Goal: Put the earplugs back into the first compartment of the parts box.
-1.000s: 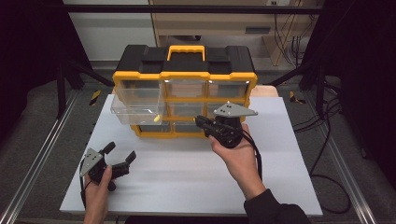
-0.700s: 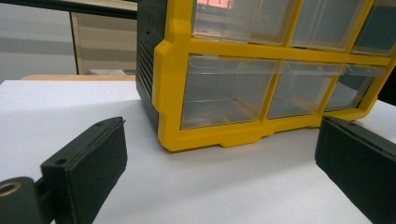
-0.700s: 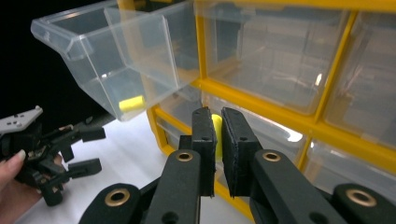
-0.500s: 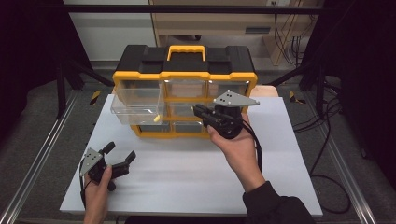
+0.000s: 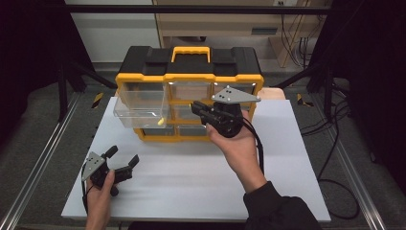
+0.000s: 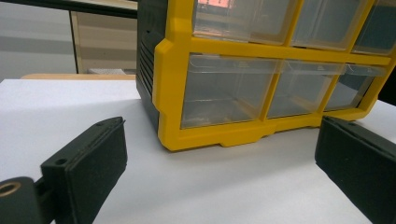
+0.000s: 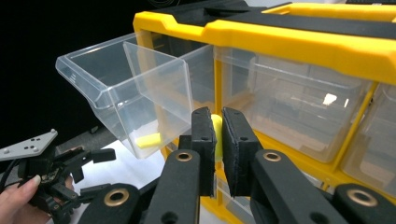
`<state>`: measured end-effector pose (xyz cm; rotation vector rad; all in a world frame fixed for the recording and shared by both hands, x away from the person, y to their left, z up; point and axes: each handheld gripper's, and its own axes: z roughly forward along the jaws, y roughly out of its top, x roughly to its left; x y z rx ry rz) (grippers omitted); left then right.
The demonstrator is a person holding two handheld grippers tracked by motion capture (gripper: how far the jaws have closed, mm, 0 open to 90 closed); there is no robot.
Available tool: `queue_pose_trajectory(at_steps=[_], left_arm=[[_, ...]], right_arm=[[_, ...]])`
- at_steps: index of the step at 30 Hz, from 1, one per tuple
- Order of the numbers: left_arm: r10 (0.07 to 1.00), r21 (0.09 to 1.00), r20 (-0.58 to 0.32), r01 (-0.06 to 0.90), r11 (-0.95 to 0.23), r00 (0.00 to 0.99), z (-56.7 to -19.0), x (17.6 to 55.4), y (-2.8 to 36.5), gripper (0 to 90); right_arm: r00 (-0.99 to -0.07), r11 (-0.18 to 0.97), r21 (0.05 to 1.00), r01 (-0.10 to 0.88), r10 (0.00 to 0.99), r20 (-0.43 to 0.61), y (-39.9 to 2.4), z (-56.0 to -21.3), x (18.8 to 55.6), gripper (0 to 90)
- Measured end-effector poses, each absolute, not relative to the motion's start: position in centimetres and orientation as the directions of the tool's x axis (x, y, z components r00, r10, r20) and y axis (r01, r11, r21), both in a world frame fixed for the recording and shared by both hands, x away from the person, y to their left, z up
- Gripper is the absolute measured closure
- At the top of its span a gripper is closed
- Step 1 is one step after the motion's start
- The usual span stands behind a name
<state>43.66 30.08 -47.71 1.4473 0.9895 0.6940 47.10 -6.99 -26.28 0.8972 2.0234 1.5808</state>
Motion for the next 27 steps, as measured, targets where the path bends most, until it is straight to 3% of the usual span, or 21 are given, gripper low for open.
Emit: queue_pose_trajectory(at_steps=[27], left_arm=[[0.874, 0.982, -0.127, 0.182, 0.045, 0.469, -47.8, 43.7, 29.9, 2.1]], right_arm=[[-0.723, 0.109, 0.975, 0.194, 0.688, 0.067, -5.7, -24.1, 47.1, 83.6]])
